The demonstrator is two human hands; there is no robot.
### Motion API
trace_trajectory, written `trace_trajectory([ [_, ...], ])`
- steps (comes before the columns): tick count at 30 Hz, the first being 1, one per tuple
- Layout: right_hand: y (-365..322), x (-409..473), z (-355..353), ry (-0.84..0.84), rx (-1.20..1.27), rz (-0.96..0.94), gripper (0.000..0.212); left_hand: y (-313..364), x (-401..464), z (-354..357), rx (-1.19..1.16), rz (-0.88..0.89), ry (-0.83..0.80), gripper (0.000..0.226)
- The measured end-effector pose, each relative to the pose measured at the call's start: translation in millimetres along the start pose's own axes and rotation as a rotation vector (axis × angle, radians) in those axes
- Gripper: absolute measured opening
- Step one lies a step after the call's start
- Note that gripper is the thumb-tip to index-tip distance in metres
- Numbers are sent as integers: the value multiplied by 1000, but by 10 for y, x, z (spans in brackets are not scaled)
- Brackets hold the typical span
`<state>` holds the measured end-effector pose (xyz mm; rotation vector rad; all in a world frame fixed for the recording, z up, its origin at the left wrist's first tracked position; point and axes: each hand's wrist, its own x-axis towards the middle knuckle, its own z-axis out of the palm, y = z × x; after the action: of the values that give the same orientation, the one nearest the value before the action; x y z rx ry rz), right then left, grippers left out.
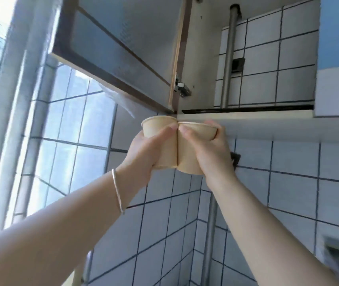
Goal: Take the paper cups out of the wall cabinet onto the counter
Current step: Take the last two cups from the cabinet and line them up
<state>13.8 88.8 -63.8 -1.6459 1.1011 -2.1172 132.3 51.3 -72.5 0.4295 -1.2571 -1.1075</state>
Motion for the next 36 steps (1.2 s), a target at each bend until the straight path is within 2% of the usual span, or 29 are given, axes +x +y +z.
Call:
trace_trajectory([
  [2, 127, -340, 171, -91, 27, 69, 68, -98, -321, -305, 90, 15, 113, 61],
  [6, 347, -1087, 657, -308, 143, 224, 78, -204, -1078, -1008, 160, 31, 362, 36],
  [9, 447, -1758, 1096, -502, 249, 354, 73, -231, -1754, -1617, 255, 23, 520, 68],
  [11, 541, -2252, 1412, -593, 326, 458, 72, -203, -2250, -2027, 302, 25, 631, 68],
  [15, 444, -3392, 1983, -800, 429, 598, 53, 60, -3314, -2698, 432, 37, 849, 71],
  [19, -52, -4521, 2425, -971, 608, 739, 46, 435, -4467, -3242, 496, 47, 1052, 63],
  [20, -178, -4803, 2507, -1028, 617, 749, 48, 535, -4769, -3339, 500, 42, 1110, 67],
  [22, -477, -5351, 2617, -1115, 614, 815, 67, 765, -5379, -3485, 512, 28, 1201, 70],
  [24, -778, -5904, 2719, -1214, 610, 860, 68, 978, -5968, -3617, 545, 6, 1292, 63],
  [26, -1091, -6437, 2808, -1336, 577, 853, 64, 1195, -6551, -3732, 568, -30, 1420, 64],
  [29, -1542, -7169, 2956, -1486, 554, 832, 69, 1522, -7326, -3875, 622, -57, 1593, 76],
  [32, -1950, -7797, 3099, -1631, 541, 818, 70, 1809, -7963, -3968, 661, -53, 1734, 61],
  [36, -2424, -8530, 3342, -1817, 575, 791, 82, 2135, -8661, -4144, 633, -4, 1925, 66],
])
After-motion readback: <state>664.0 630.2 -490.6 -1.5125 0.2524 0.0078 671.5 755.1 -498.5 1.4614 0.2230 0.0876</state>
